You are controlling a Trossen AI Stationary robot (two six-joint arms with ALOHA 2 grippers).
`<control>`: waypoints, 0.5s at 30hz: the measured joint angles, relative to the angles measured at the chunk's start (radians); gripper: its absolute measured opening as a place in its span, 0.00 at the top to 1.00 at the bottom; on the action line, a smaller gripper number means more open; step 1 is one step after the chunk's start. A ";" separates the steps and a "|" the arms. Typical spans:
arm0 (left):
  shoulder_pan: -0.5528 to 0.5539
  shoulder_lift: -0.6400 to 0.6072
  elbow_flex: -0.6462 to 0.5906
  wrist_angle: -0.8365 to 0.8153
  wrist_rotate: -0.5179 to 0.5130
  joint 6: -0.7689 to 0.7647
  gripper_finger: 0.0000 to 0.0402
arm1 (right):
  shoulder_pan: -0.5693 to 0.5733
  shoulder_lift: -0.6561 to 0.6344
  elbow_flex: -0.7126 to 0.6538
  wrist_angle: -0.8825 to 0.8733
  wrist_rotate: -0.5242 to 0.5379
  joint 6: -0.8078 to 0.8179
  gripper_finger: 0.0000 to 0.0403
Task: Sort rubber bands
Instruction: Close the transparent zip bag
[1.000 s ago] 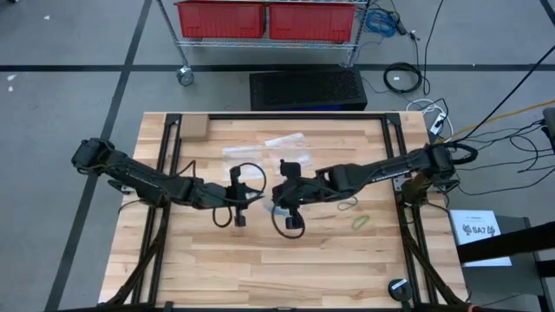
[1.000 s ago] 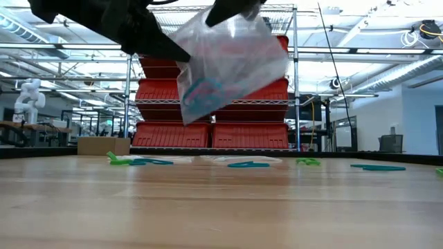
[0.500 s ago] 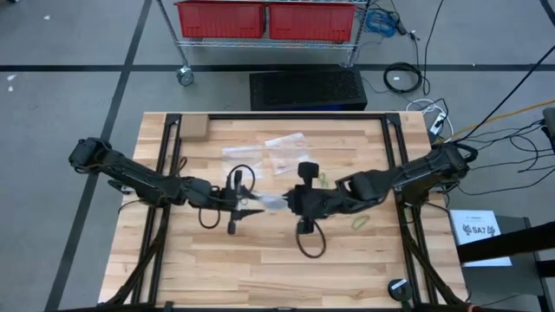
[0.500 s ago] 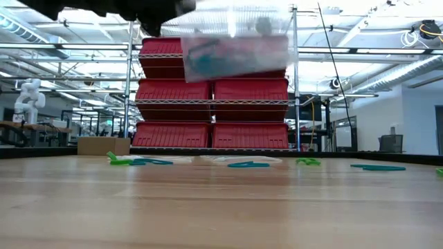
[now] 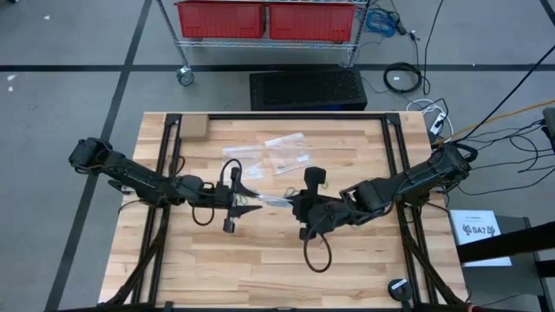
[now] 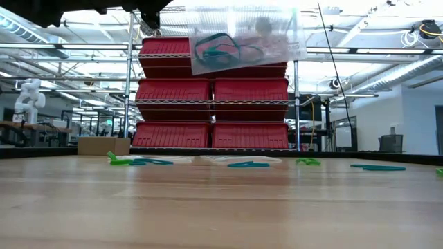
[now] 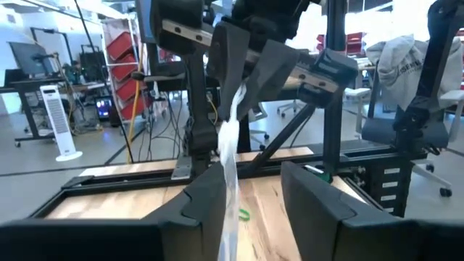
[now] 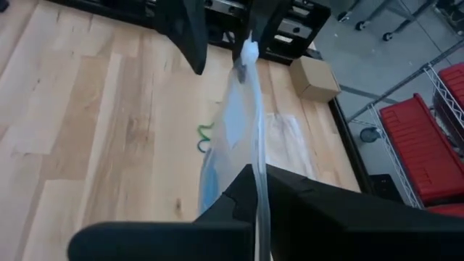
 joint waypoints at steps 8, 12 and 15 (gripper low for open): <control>0.000 0.000 0.000 -0.003 -0.002 0.013 0.96 | 0.000 0.000 0.000 0.004 0.000 0.006 1.00; 0.000 0.000 0.000 -0.002 -0.005 0.026 0.98 | 0.000 0.001 0.000 -0.023 -0.003 0.036 1.00; 0.001 0.000 0.000 -0.012 -0.005 0.026 0.99 | 0.000 0.001 0.000 -0.045 -0.034 0.085 1.00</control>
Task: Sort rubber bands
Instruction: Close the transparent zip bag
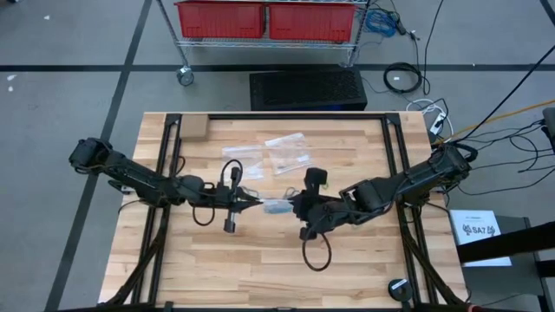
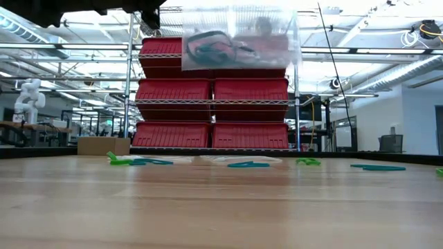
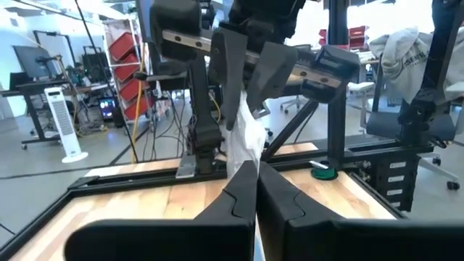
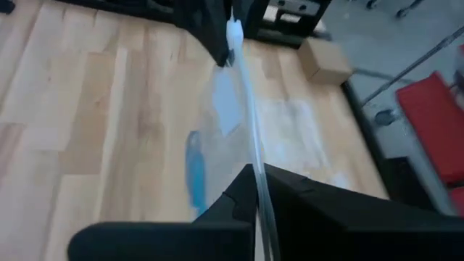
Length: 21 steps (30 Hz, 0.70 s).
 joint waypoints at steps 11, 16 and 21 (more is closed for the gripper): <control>0.039 0.000 0.000 -0.152 -0.037 -0.046 1.00 | -0.058 0.009 0.000 0.097 -0.140 0.004 0.78; 0.038 0.000 0.000 -0.155 -0.036 -0.045 1.00 | -0.124 0.075 0.000 0.228 -0.250 -0.079 0.64; 0.038 0.000 0.001 -0.177 -0.036 -0.046 1.00 | -0.167 0.128 0.000 0.285 -0.255 -0.113 0.59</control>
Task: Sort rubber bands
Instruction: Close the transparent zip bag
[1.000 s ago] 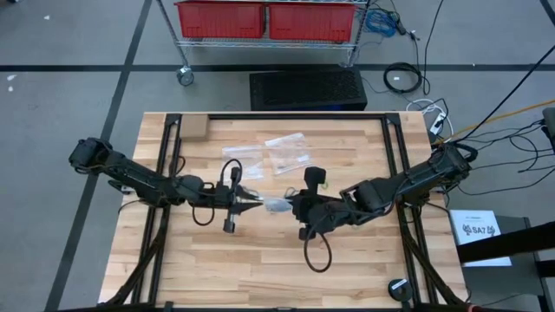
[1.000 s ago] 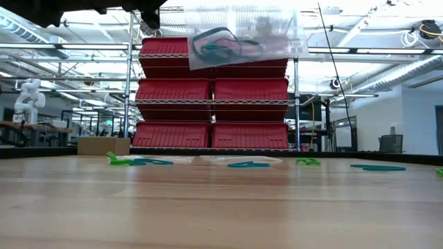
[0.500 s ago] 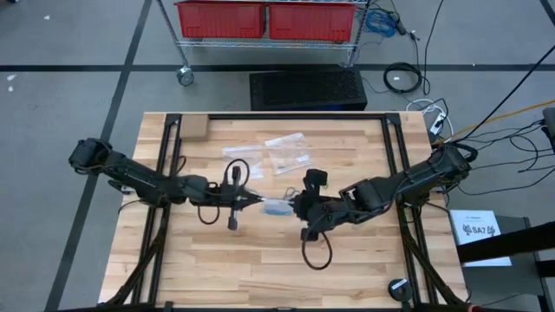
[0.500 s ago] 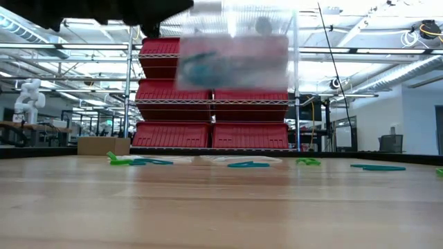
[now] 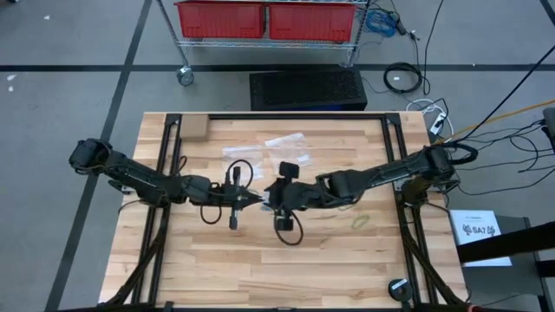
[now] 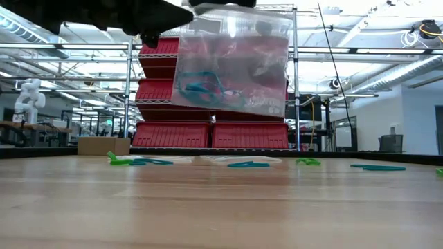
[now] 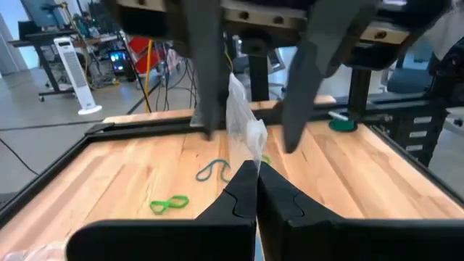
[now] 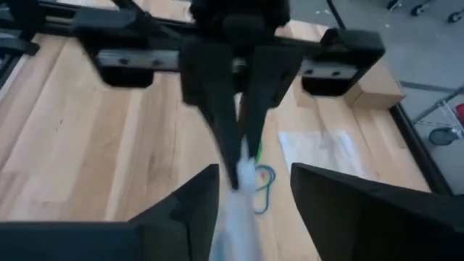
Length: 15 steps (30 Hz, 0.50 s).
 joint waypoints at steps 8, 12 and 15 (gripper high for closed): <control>0.000 0.000 0.000 0.000 0.000 0.000 1.00 | -0.008 0.009 0.000 0.019 -0.008 -0.025 0.76; 0.000 0.000 0.000 0.008 -0.002 0.000 1.00 | -0.008 0.009 0.000 -0.003 -0.008 -0.025 0.95; 0.000 0.000 0.000 0.012 -0.021 0.000 1.00 | -0.007 0.009 0.000 -0.008 0.002 -0.025 0.97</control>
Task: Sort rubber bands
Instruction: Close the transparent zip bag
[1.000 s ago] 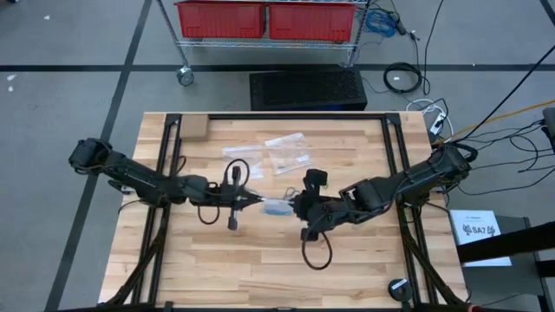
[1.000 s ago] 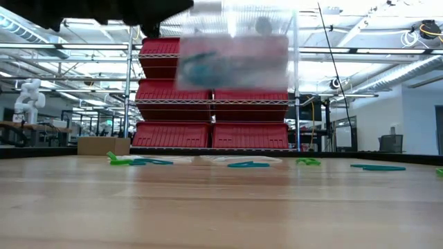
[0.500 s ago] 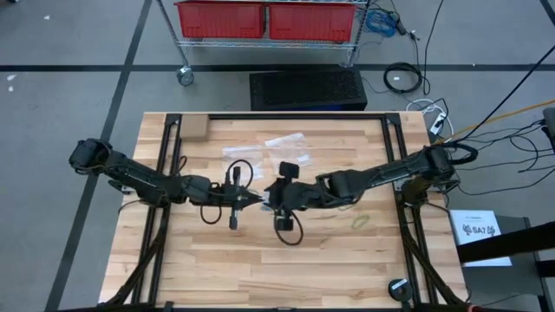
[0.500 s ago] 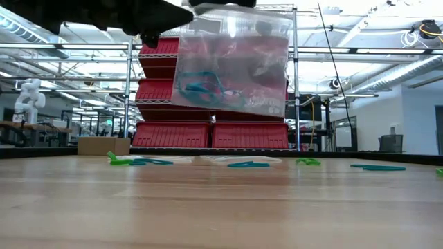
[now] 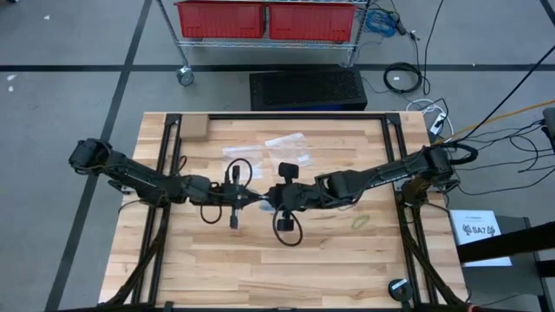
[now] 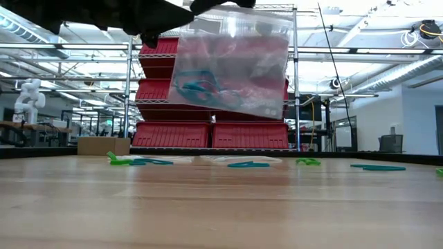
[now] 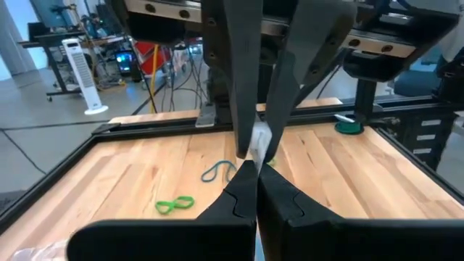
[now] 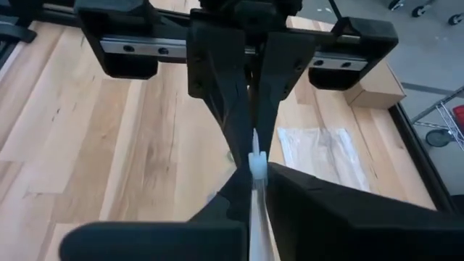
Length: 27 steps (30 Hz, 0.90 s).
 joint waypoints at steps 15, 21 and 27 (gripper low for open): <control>0.000 0.001 0.000 0.020 -0.024 0.002 1.00 | 0.003 -0.004 0.002 -0.125 0.004 0.050 0.99; 0.000 0.001 0.000 0.020 -0.025 0.003 1.00 | 0.004 -0.007 0.002 -0.164 0.004 0.055 0.99; 0.000 0.001 0.000 0.022 -0.026 0.003 1.00 | 0.005 -0.022 0.001 -0.242 0.003 0.097 1.00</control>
